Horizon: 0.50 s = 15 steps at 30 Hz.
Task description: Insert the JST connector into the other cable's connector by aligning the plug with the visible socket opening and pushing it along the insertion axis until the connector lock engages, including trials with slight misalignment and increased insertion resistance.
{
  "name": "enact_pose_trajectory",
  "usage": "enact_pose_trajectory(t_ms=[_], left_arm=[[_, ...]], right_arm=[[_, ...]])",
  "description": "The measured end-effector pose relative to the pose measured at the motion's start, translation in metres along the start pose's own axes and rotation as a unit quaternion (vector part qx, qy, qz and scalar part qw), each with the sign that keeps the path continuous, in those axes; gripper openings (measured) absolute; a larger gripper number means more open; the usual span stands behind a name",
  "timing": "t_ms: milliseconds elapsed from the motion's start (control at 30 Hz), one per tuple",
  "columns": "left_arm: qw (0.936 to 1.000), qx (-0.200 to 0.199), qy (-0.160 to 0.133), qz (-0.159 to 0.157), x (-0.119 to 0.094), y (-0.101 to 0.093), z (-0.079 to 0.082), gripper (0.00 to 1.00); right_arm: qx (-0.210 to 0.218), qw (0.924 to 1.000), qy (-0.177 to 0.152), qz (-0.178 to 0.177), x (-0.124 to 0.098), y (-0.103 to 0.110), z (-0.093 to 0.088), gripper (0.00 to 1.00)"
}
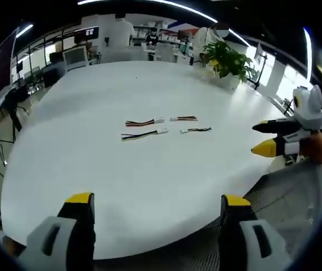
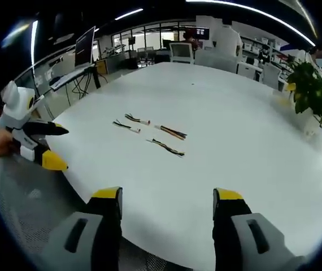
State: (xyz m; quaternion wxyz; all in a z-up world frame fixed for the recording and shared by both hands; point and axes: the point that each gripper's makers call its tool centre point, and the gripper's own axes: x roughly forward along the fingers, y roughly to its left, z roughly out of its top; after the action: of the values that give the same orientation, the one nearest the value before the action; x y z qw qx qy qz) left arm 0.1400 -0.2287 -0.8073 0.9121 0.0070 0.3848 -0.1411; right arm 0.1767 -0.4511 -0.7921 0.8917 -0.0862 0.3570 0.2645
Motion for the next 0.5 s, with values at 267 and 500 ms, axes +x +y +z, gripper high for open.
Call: enact_pose_trajectory(t_ms=[267, 500], left_arm=[[0.9999, 0.006, -0.008, 0.008, -0.0019, 0.0044, 0.0029, 0.9], [1.0, 0.005, -0.004, -0.005, -0.0009, -0.001, 0.0013, 0.91]], right_arm=[[0.005, 0.9999, -0.009, 0.0, -0.003, 0.0021, 0.0014, 0.6], [0.001, 1.0, -0.005, 0.006, -0.0021, 0.0052, 0.0, 0.6]])
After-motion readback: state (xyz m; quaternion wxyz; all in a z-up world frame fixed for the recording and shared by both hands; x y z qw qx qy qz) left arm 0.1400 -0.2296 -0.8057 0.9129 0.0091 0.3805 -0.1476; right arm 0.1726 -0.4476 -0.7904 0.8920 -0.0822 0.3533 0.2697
